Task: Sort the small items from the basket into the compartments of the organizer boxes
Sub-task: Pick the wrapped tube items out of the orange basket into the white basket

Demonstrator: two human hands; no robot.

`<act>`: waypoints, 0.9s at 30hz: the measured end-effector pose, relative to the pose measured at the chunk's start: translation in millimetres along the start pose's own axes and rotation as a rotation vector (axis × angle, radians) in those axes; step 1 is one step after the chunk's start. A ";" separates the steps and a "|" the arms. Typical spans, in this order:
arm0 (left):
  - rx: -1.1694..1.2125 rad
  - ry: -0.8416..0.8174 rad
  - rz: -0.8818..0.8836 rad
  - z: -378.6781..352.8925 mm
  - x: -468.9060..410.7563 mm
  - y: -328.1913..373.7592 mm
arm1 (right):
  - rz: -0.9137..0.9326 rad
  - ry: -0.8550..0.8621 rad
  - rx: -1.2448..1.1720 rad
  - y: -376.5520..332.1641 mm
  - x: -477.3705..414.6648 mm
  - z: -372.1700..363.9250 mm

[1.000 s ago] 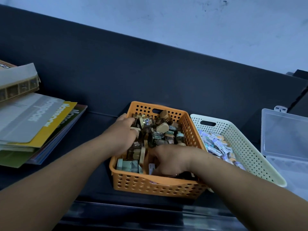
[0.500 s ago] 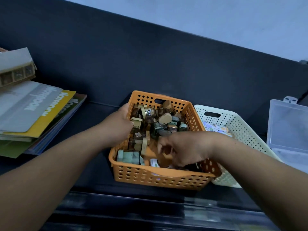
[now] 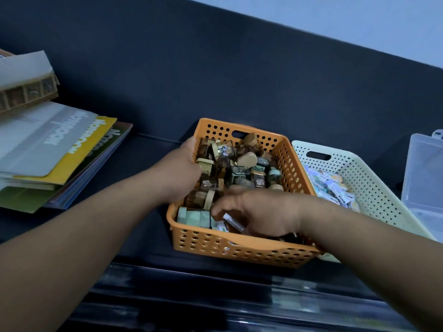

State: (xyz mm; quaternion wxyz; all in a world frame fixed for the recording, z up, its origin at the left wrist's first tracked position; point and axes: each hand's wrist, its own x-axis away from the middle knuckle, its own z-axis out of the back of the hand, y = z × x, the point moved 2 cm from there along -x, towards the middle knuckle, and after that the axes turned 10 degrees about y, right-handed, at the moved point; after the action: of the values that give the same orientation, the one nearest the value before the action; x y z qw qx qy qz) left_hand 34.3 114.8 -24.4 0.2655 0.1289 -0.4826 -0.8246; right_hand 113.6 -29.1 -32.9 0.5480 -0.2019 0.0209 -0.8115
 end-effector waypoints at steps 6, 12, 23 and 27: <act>-0.005 -0.008 -0.004 -0.3 1.4 2.3 | 0.057 0.069 0.096 3.1 -2.2 -1.0; -0.031 0.012 -0.012 0.8 3.0 3.5 | 0.058 0.054 0.109 3.3 -4.4 -3.5; -0.079 0.022 -0.013 -0.3 2.2 4.3 | -0.035 0.271 -0.073 9.7 11.6 22.3; -0.095 0.020 -0.017 -0.4 0.4 3.4 | -0.138 0.630 -0.242 28.7 43.1 53.9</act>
State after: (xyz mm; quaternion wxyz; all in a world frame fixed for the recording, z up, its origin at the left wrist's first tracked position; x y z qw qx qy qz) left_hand 35.2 112.9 -21.6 0.2690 0.1286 -0.4390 -0.8476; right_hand 144.1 -69.2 22.4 0.4307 -0.0061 0.2714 -0.8607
